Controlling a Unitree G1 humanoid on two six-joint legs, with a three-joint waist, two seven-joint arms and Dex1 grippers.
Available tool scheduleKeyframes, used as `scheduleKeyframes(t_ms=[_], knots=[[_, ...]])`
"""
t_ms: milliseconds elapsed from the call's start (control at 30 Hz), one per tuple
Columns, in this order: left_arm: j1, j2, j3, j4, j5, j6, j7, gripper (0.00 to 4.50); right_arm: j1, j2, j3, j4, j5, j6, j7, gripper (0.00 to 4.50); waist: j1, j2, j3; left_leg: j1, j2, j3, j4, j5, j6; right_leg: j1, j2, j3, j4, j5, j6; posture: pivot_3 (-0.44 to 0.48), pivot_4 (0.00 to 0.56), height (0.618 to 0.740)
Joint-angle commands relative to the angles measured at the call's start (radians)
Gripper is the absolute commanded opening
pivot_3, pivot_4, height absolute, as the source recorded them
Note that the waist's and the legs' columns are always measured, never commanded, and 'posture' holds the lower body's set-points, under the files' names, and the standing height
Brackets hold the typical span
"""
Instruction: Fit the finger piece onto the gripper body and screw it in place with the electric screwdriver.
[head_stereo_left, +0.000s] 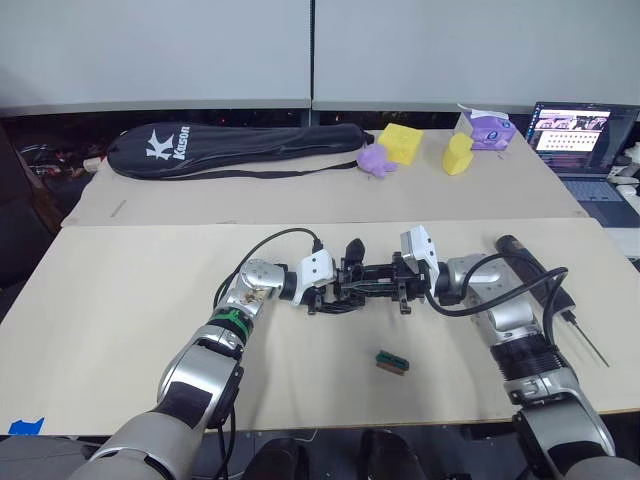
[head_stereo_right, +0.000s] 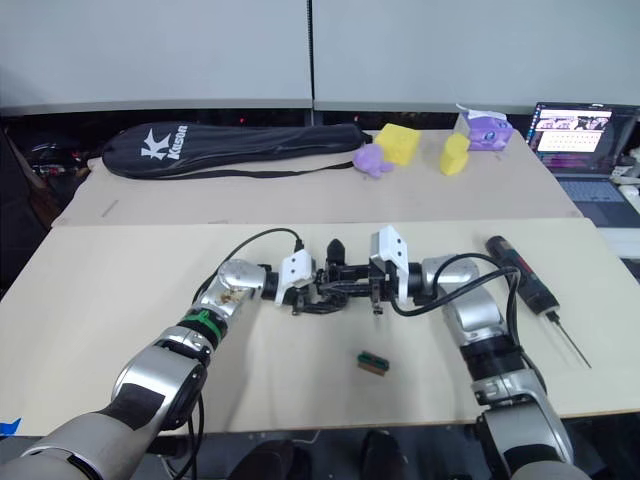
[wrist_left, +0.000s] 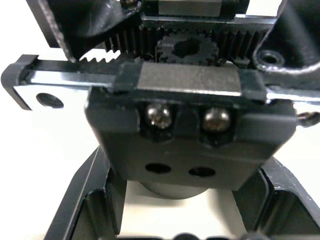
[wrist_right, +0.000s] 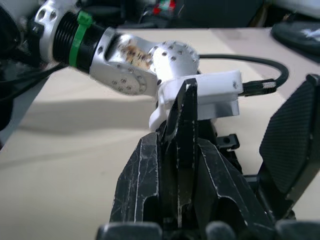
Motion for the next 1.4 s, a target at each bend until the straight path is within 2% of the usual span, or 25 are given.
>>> scheduleKeyframes(t_ms=[33, 100, 300, 467, 533, 567, 600, 633, 733, 800, 833, 933, 1033, 1200, 1400], knots=[[-0.019, -0.014, 0.004, -0.029, -0.011, -0.021, -0.021, 2.31, 0.006, -0.059, -0.01, -0.091, 0.019, 0.119, 0.023, 2.03, 0.005, 0.001, 0.001, -0.003, 0.0, 0.0, 0.0, 0.0, 0.0, -0.002, 0.0, 0.0, 0.0, 0.0, 0.0, 0.0, 0.15, 0.723], [-0.024, -0.017, 0.005, -0.021, -0.008, -0.023, -0.018, 2.31, 0.009, -0.104, -0.014, -0.138, 0.018, 0.157, 0.038, 2.78, 0.01, 0.001, 0.001, -0.008, 0.0, 0.0, 0.001, 0.0, 0.0, -0.007, -0.001, 0.0, 0.001, 0.0, 0.0, 0.0, 0.15, 0.723], [-0.034, -0.037, 0.006, 0.001, -0.003, -0.024, 0.002, 2.31, 0.032, -0.207, -0.052, -0.214, -0.001, 0.205, 0.009, 2.8, 0.013, 0.001, 0.001, -0.009, -0.001, 0.0, 0.002, 0.0, 0.001, -0.006, -0.001, -0.002, -0.001, 0.0, 0.0, 0.0, 0.15, 0.723], [-0.027, -0.034, -0.001, 0.008, 0.017, -0.008, 0.033, 2.31, 0.109, -0.338, -0.178, -0.391, 0.084, 0.326, -0.004, 2.8, 0.024, 0.0, 0.002, -0.01, -0.001, -0.001, 0.002, -0.001, 0.002, -0.006, -0.002, -0.002, -0.001, 0.0, 0.0, 0.0, 0.15, 0.723], [-0.026, -0.022, -0.002, 0.008, 0.02, 0.015, 0.023, 3.34, 0.156, -0.407, -0.243, -0.461, 0.124, 0.379, 0.001, 2.8, 0.032, 0.0, 0.002, -0.01, -0.001, -0.001, 0.003, -0.001, 0.002, -0.005, -0.002, -0.002, -0.003, 0.0, 0.0, 0.0, 0.15, 0.723], [-0.025, -0.016, -0.001, 0.006, 0.018, 0.026, 0.013, 3.63, 0.174, -0.432, -0.266, -0.485, 0.138, 0.398, -0.002, 2.8, 0.034, 0.0, 0.002, -0.01, -0.001, -0.001, 0.003, -0.001, 0.003, -0.006, -0.002, -0.002, -0.004, 0.0, 0.0, 0.0, 0.15, 0.723], [-0.022, -0.008, 0.001, -0.001, 0.012, 0.036, -0.005, 4.32, 0.189, -0.458, -0.288, -0.505, 0.157, 0.43, -0.007, 2.8, 0.034, 0.0, 0.002, -0.01, -0.001, 0.0, 0.003, -0.001, 0.003, -0.005, -0.002, -0.002, -0.005, 0.0, 0.0, 0.0, 0.15, 0.723], [-0.013, 0.009, 0.006, -0.028, -0.003, 0.059, -0.038, 4.47, 0.209, -0.499, -0.326, -0.526, 0.186, 0.491, -0.009, 2.8, 0.033, 0.0, 0.002, -0.009, -0.001, 0.0, 0.003, -0.001, 0.003, -0.005, -0.002, -0.002, -0.005, 0.0, 0.0, 0.0, 0.15, 0.723], [0.03, 0.07, 0.015, -0.156, -0.042, 0.133, -0.125, 4.5, 0.258, -0.606, -0.417, -0.563, 0.25, 0.647, -0.021, 3.59, 0.03, 0.0, 0.003, -0.009, 0.001, 0.0, 0.002, -0.002, 0.003, -0.005, -0.002, -0.002, -0.005, 0.0, 0.0, 0.0, 0.15, 0.723], [0.104, 0.18, 0.014, -0.395, -0.1, 0.245, -0.244, 4.5, 0.284, -0.711, -0.43, -0.488, 0.188, 0.749, -0.076, 4.28, 0.024, 0.001, 0.004, -0.009, 0.002, 0.0, 0.002, -0.002, 0.003, -0.005, -0.003, -0.001, -0.005, 0.0, -0.001, 0.0, 0.15, 0.723], [0.136, 0.225, 0.014, -0.504, -0.129, 0.307, -0.289, 4.5, 0.292, -0.749, -0.427, -0.448, 0.153, 0.775, -0.103, 4.46, 0.019, 0.0, 0.005, -0.009, 0.002, 0.001, 0.002, -0.002, 0.003, -0.006, -0.004, -0.001, -0.005, 0.0, -0.001, 0.0, 0.15, 0.723], [0.207, 0.363, 0.029, -0.862, -0.253, 0.561, -0.37, 4.5, 0.295, -0.825, -0.367, -0.275, 0.029, 0.721, -0.166, 4.46, 0.012, 0.0, 0.005, -0.011, 0.002, 0.0, 0.002, -0.002, 0.003, -0.007, -0.01, -0.001, -0.005, 0.0, -0.002, 0.0, 0.15, 0.723], [0.225, 0.452, 0.048, -1.104, -0.358, 0.741, -0.372, 4.5, 0.259, -0.843, -0.285, -0.107, -0.097, 0.608, -0.205, 4.46, 0.018, 0.001, 0.006, -0.012, 0.0, 0.0, 0.002, -0.003, 0.004, -0.006, -0.009, -0.002, -0.008, 0.0, -0.002, 0.0, 0.15, 0.723], [0.19, 0.494, 0.093, -1.291, -0.494, 0.951, -0.295, 4.5, 0.105, -0.772, -0.175, 0.107, -0.192, 0.596, -0.234, 4.46, 0.009, 0.004, 0.007, -0.009, -0.001, 0.002, 0.002, -0.003, 0.005, -0.004, -0.007, -0.001, -0.009, 0.0, -0.001, 0.0, 0.15, 0.723], [0.163, 0.521, 0.131, -1.413, -0.622, 1.066, -0.23, 4.5, -0.046, -0.661, -0.081, 0.358, -0.3, 0.523, -0.251, 4.46, -0.004, 0.004, 0.008, -0.007, 0.001, 0.002, -0.001, 0.0, 0.0, -0.003, -0.001, 0.0, -0.008, 0.0, -0.001, 0.0, 0.15, 0.723]])
